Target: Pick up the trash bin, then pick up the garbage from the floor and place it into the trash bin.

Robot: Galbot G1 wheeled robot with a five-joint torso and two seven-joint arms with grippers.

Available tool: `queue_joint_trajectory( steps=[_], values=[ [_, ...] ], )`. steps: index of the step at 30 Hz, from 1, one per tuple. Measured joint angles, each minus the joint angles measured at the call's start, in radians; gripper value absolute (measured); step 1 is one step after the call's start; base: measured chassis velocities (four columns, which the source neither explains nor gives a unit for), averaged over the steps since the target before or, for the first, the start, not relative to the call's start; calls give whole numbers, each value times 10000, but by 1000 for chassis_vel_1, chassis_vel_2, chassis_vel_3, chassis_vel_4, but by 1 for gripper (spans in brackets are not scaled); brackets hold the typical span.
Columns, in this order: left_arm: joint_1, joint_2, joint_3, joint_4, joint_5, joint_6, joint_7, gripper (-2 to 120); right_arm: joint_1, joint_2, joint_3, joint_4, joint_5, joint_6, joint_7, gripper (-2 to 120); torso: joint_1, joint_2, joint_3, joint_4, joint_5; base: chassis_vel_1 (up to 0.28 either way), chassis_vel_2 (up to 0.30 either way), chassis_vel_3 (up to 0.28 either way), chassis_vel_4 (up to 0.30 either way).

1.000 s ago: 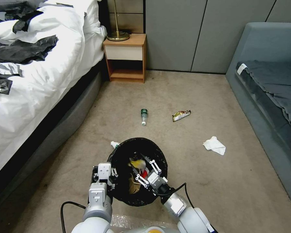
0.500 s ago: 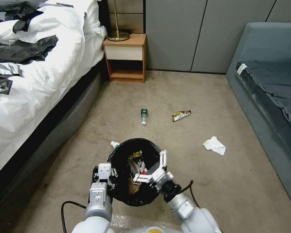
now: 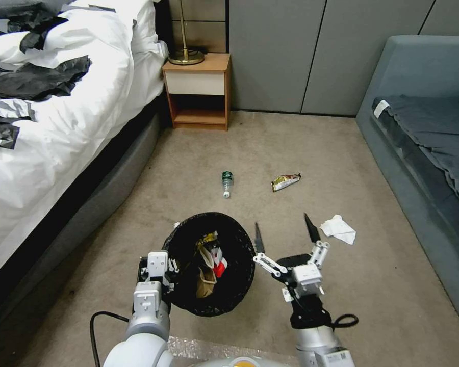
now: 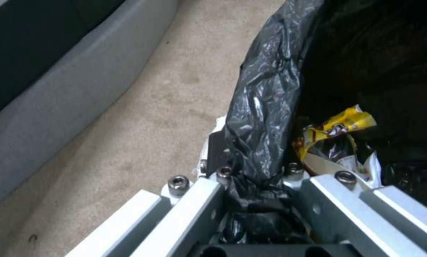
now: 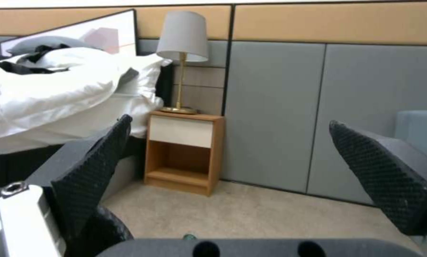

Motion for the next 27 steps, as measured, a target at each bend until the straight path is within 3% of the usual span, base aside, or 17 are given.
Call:
queue_joint_trajectory(
  steps=[7, 12, 17, 27],
  values=[
    [28, 4, -13, -39, -62, -78, 10, 0, -82, -7, 364, -384, 347, 730, -17, 100, 0, 0, 0, 0, -16, 0, 0, 0, 0],
    [14, -18, -10, -77, -77, -198, 70, 0, 142, -156, 613, -460, 572, 663, -140, 100, 0, 0, 0, -1, 17, 0, 0, 0, 0],
    [21, -30, -46, -67, -22, -674, 184, 0, 523, -747, 1336, -444, 1092, 422, -370, 100, 0, 0, 0, 0, 9, 0, 0, 0, 0],
    [47, -54, -35, -1, 11, -839, 326, 0, 760, -838, 1770, -577, 1462, 494, -592, 100, 0, 0, 1, 0, 1, 0, 0, 0, 0]
  ],
)
